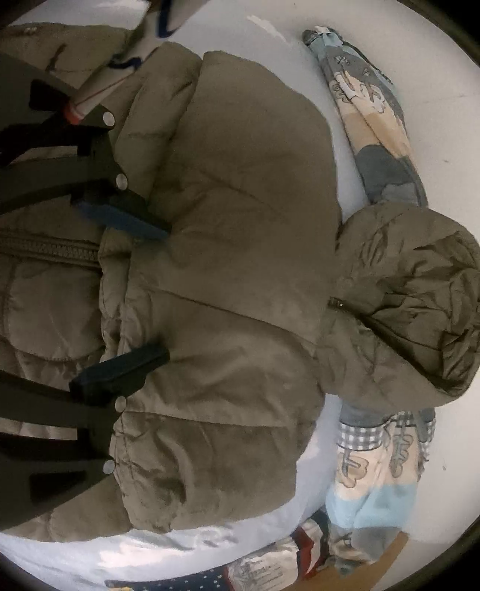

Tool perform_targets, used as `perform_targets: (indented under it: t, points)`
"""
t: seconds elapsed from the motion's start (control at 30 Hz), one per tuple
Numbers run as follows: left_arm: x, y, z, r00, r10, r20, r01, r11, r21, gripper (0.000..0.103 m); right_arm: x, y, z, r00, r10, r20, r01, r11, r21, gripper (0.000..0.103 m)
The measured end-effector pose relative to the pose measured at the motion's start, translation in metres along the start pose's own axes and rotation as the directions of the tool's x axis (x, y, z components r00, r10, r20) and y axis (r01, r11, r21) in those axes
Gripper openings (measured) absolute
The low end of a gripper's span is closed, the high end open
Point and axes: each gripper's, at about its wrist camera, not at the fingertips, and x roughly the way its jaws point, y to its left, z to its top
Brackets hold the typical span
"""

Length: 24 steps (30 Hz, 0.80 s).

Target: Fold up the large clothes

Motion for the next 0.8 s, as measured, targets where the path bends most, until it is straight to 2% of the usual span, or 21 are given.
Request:
perform_targets:
  t: [0.17, 0.33, 0.47, 0.67, 0.77, 0.8]
  points:
    - [-0.002, -0.008, -0.003, 1.0, -0.004, -0.011, 0.004, 1.0, 0.015, 0.074, -0.022, -0.004, -0.009, 0.999, 0.027, 0.025, -0.028, 1.0, 0.009, 0.066]
    - [-0.022, -0.008, -0.005, 1.0, 0.001, 0.021, -0.002, 1.0, 0.025, 0.074, -0.06, -0.03, -0.043, 0.996, 0.086, 0.031, -0.087, 0.995, 0.044, 0.066]
    - [-0.041, -0.001, -0.011, 1.0, 0.0, 0.032, 0.0, 1.0, 0.024, 0.074, -0.106, -0.076, -0.086, 0.992, 0.114, 0.056, -0.12, 0.985, 0.126, 0.069]
    - [-0.074, 0.023, -0.042, 0.999, -0.052, -0.009, 0.052, 0.998, -0.025, 0.074, -0.177, -0.169, -0.162, 0.993, 0.065, 0.099, -0.093, 0.943, 0.319, 0.07]
    - [-0.099, 0.043, -0.064, 0.995, -0.091, -0.026, 0.088, 0.992, -0.095, 0.075, -0.2, -0.199, -0.196, 0.993, 0.051, 0.107, -0.088, 0.924, 0.373, 0.071]
    - [-0.108, 0.053, -0.076, 0.994, -0.107, -0.033, 0.102, 0.986, -0.129, 0.08, -0.208, -0.213, -0.213, 0.992, 0.054, 0.112, -0.095, 0.909, 0.406, 0.071]
